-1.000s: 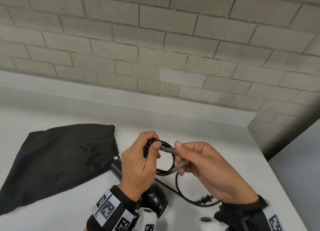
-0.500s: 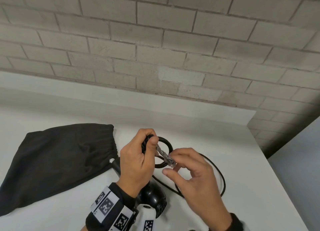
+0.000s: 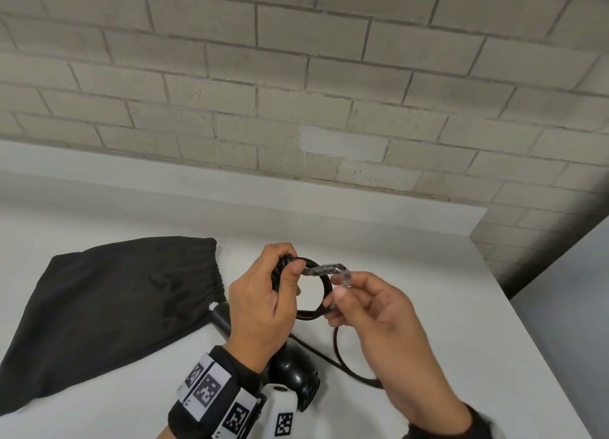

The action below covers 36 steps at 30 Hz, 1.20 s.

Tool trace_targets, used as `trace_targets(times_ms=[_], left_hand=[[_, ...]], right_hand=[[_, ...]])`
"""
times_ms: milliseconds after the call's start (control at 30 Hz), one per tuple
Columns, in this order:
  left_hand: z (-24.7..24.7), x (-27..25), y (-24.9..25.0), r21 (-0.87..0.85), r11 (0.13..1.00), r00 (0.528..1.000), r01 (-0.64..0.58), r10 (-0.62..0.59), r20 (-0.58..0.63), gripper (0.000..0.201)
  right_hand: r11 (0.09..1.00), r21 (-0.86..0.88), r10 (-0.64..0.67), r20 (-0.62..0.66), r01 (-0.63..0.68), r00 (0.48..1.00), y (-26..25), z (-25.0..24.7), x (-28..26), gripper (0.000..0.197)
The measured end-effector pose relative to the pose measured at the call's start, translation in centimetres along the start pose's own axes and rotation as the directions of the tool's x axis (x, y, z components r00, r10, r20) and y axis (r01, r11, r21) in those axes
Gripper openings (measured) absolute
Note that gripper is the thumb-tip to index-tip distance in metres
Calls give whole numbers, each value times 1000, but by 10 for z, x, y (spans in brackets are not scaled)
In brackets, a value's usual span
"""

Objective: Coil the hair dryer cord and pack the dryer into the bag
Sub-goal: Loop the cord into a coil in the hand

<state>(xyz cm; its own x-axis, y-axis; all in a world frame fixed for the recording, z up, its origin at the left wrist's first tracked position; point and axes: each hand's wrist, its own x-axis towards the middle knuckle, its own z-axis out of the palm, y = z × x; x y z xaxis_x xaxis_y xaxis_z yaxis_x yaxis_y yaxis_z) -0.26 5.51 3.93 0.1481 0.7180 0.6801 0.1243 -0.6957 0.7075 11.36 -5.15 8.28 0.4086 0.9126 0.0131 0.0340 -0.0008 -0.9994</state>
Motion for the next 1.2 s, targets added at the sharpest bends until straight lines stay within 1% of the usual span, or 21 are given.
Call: trace_targets(times_ms=[67,100,200,267,333,367,433,467,500,533,567,633,767,867,900,967,1033,1067,1133,1167,1200], left_hand=[[0,0,0,-5,1000,1000,6,-6,-4,33],[0,0,-1,-7,1000,1000,6,-6,-6,33],[0,0,-1,0,1000,1000,-2,2,-10,34],[0,0,-1,8,1000,1000,-1,1,-6,35],[0,0,-1,5,1000,1000,-4,4,0,35],[0,0,-2,5,1000,1000,-5,5,1,35],[1,0,-2,-2,1000,1000,1,-1,-2,35],[2,0,-2,-11,1000,1000,10,-10,-8,35],[3,0,-2,-19,1000,1000,18,-19,-14,34],[3,1,-2,-23,999,1000,23,-23,-17,34],[4,1,-2,-25,999,1000,24,-25,-17,34],[5,1,-2,-26,999,1000,24,-24,-12,33],[6,1,-2,-15,1000,1000,22,-22,-3,28],[6,1,-1,-16,1000,1000,22,-22,2,28],[6,1,-1,-18,1000,1000,21,-21,3,28],[5,1,-1,-15,1000,1000,16,-16,5,28],[4,1,-1,-17,1000,1000,18,-18,7,28],[3,1,-1,-21,1000,1000,23,-23,7,28],[3,1,-1,-29,999,999,36,-35,8,29],[3,1,-1,-35,998,999,44,-44,12,29],[3,1,-1,-39,998,999,52,-51,16,28]], right_hand=[[986,130,97,58,-104,994,-8,-7,1,20],[963,216,144,92,-161,985,-12,-10,1,24],[847,436,247,182,-304,952,-22,-19,1,26],[782,506,285,228,-364,931,-21,-28,1,29],[738,546,262,310,-396,914,-14,-36,-1,36],[743,553,207,344,-376,916,-8,-39,-2,42],[802,547,48,342,-240,938,9,-42,-6,52],[837,526,-39,328,-149,944,19,-42,-8,48],[867,495,-123,314,-52,941,29,-40,-10,39],[886,462,-198,298,41,934,39,-38,-13,31],[898,425,-254,280,118,926,49,-36,-15,27],[924,319,-298,250,212,921,63,-31,-20,27],[956,95,-293,213,279,932,71,-19,-27,34],[940,-43,-321,224,339,920,67,-5,-26,45],[927,-75,-345,209,367,915,65,-1,-25,43],[909,-97,-387,164,405,907,68,6,-22,31],[894,-71,-432,127,442,893,71,8,-20,21],[892,-16,-449,105,452,888,72,8,-20,19],[895,197,-413,29,400,910,74,1,-21,23],[881,332,-354,-11,337,935,76,-7,-21,27],[835,484,-277,-39,261,960,79,-18,-22,30]])
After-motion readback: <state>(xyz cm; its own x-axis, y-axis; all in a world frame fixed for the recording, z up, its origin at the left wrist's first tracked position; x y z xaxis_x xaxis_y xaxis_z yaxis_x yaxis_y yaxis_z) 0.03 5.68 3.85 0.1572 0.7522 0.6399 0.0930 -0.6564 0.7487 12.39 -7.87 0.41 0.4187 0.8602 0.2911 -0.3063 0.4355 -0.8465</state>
